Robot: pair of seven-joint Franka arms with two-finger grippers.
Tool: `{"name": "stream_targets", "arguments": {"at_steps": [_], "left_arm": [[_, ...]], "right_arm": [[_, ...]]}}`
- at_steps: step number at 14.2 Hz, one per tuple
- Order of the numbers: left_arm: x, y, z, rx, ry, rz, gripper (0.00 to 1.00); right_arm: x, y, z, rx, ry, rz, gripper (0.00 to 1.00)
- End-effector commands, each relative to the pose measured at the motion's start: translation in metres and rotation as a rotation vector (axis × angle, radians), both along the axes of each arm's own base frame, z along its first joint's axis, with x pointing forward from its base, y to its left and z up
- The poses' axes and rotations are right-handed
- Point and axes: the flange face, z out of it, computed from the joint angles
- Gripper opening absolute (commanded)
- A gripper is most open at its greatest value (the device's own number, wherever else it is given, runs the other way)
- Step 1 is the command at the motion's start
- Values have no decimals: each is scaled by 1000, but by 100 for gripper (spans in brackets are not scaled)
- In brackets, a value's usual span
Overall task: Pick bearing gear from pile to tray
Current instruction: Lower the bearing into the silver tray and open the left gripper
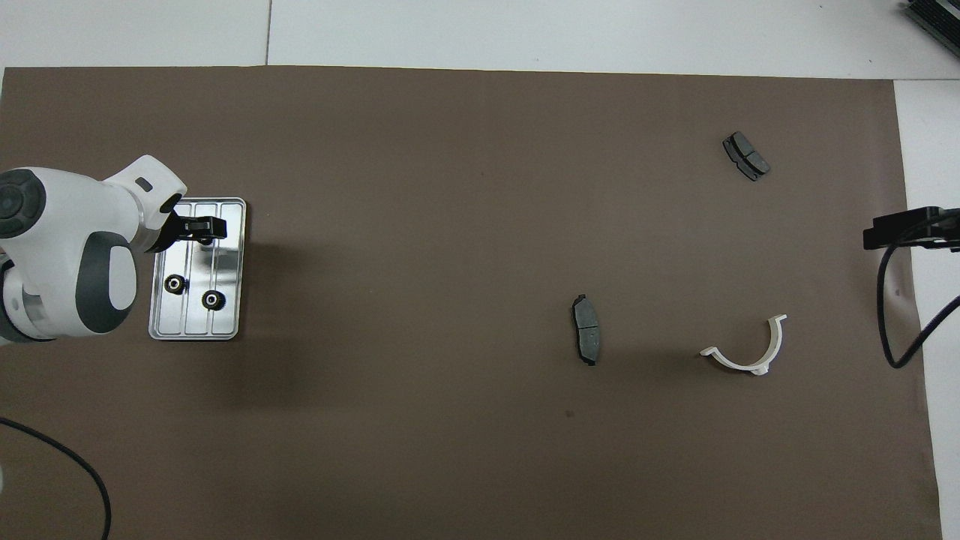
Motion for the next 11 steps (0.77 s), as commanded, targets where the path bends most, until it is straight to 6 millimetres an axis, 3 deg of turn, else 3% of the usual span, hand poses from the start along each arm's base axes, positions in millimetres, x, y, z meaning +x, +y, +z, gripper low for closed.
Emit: {"name": "stream_targets", "arguments": {"at_steps": [1, 5, 7, 11], "left_arm": [[-6, -20, 53, 7, 15, -56, 100], [-30, -73, 58, 23, 91, -156, 100], [-30, -73, 74, 26, 94, -161, 100], [-23, -44, 136, 30, 112, -168, 100]], "right_arm": [[-9, -1, 1, -7, 8, 11, 100], [-9, -1, 1, -7, 8, 11, 100], [-9, -1, 1, -7, 8, 11, 100], [-9, -1, 1, -7, 8, 11, 100]]}}
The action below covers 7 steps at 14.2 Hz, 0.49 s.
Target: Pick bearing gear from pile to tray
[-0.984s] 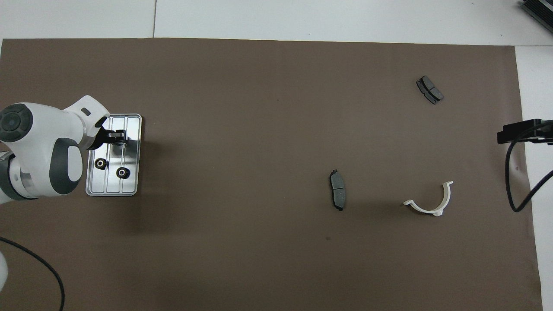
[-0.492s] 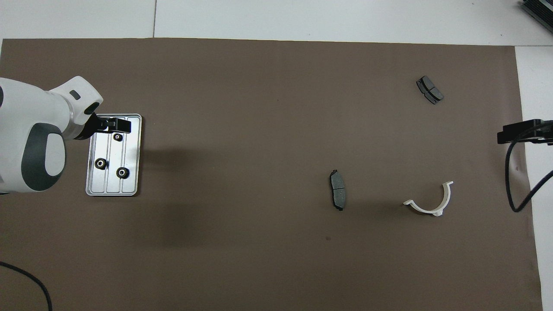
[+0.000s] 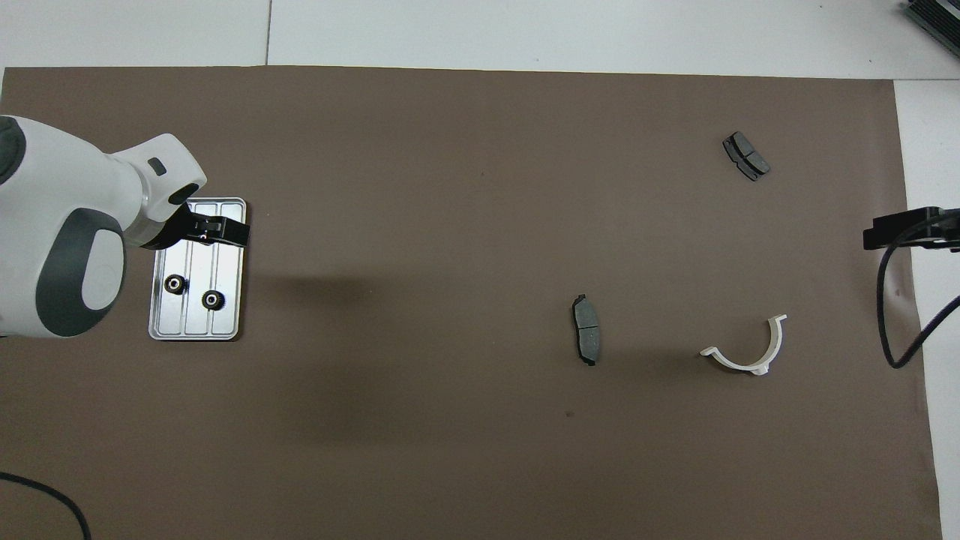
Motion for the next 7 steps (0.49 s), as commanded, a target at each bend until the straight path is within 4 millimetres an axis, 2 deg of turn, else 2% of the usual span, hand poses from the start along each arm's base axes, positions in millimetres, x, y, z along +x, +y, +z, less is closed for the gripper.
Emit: {"name": "stream_targets", "arguments": {"at_steps": [1, 2, 4, 5, 7], "left_arm": [[-3, 31, 49, 10, 7, -1, 100], [-4, 37, 65, 9, 8, -6, 100], [-4, 41, 116, 5, 2, -1, 100], [-5, 41, 134, 5, 4, -2, 100], [-11, 40, 154, 12, 26, -1, 100]], "right_arm": [[-8, -1, 1, -7, 8, 11, 100], [-8, -1, 1, -7, 8, 11, 100], [-8, -1, 1, -7, 8, 11, 100], [-8, -1, 1, -7, 8, 11, 100], [-8, -1, 1, -7, 8, 11, 100]]}}
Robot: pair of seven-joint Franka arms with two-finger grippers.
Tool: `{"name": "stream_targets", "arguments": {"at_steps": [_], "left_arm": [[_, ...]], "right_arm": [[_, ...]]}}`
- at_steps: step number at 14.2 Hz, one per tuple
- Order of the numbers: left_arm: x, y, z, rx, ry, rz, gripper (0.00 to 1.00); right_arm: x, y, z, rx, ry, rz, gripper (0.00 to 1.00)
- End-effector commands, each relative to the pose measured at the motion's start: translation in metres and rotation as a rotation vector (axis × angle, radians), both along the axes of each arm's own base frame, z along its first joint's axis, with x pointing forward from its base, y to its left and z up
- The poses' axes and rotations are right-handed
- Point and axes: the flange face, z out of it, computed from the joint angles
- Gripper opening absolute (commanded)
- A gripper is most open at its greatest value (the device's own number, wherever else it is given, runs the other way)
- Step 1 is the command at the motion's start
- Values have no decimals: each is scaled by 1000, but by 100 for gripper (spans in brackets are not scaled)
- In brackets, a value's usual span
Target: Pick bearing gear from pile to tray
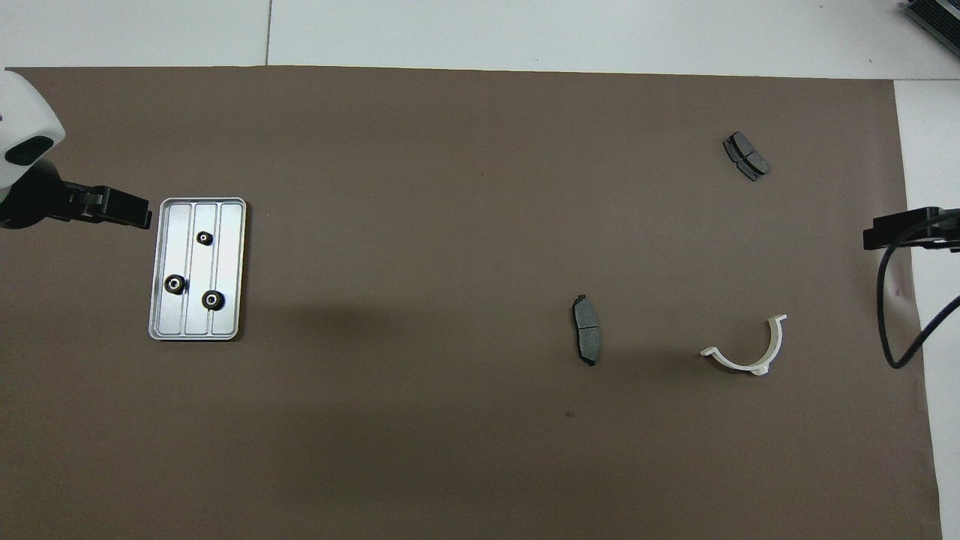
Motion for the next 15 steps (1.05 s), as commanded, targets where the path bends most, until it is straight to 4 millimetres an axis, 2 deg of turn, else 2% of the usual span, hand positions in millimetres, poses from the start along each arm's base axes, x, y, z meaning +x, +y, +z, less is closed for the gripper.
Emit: {"name": "stream_targets", "arguments": {"at_steps": [1, 3, 5, 6, 15], "left_arm": [[-6, -3, 18, 11, 37, -12, 100], [-15, -9, 11, 13, 43, -23, 100], [-17, -14, 13, 11, 37, -28, 100], [-17, -7, 13, 5, 39, -15, 100], [-20, -3, 19, -44, 47, -13, 100]], "right_arm": [[-8, -1, 2, -7, 8, 11, 100], [-8, -1, 2, -7, 8, 11, 100], [-8, -1, 2, -7, 8, 11, 100], [-8, -1, 2, -7, 8, 11, 100], [-8, -1, 2, -7, 8, 11, 100]]}}
